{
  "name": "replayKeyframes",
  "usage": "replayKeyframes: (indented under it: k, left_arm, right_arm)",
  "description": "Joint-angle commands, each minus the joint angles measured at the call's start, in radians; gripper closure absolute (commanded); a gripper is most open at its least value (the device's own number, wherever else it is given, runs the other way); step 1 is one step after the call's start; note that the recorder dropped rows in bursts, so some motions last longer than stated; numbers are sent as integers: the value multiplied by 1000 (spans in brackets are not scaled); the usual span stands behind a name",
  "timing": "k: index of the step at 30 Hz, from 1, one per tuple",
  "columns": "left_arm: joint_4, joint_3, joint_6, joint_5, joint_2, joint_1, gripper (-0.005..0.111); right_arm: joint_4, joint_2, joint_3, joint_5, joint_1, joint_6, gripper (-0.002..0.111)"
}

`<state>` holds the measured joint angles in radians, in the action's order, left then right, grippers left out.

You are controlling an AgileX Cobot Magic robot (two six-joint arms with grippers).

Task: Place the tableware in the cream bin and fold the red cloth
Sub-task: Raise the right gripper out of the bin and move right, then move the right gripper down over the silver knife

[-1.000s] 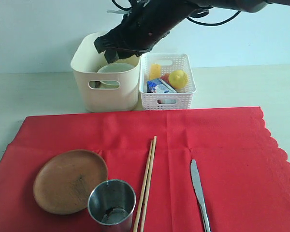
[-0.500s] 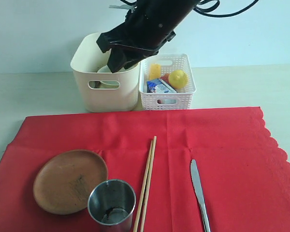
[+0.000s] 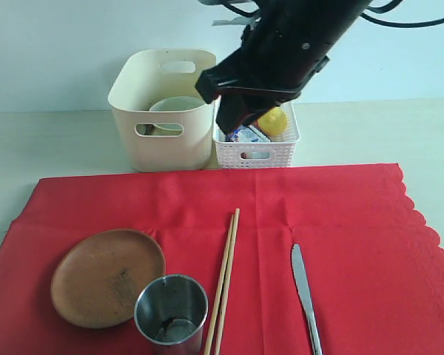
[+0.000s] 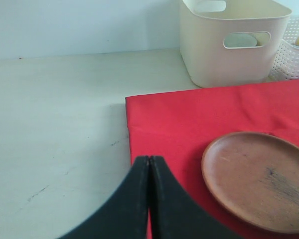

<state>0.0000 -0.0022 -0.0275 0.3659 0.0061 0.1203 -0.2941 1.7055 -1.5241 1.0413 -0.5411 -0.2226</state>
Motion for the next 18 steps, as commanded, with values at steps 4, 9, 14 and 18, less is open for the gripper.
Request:
replayKeyframes:
  k: [4,9,14,18]
  left_arm:
    - [-5,2,4,-11,-6,-2,107]
    - [-5,2,4,-11,-6,-2,107]
    - [-5,2,4,-11,-6,-2,107]
    - [-5,2,4,-11,-6,-2,107]
  right_arm:
    - [212,-162,214,-22,0,152,76]
    - [330,-241,374,15,0,230,76]
    - [354,-254,492,8,0,228,76]
    - [352,-225,533,-26,0,223,76]
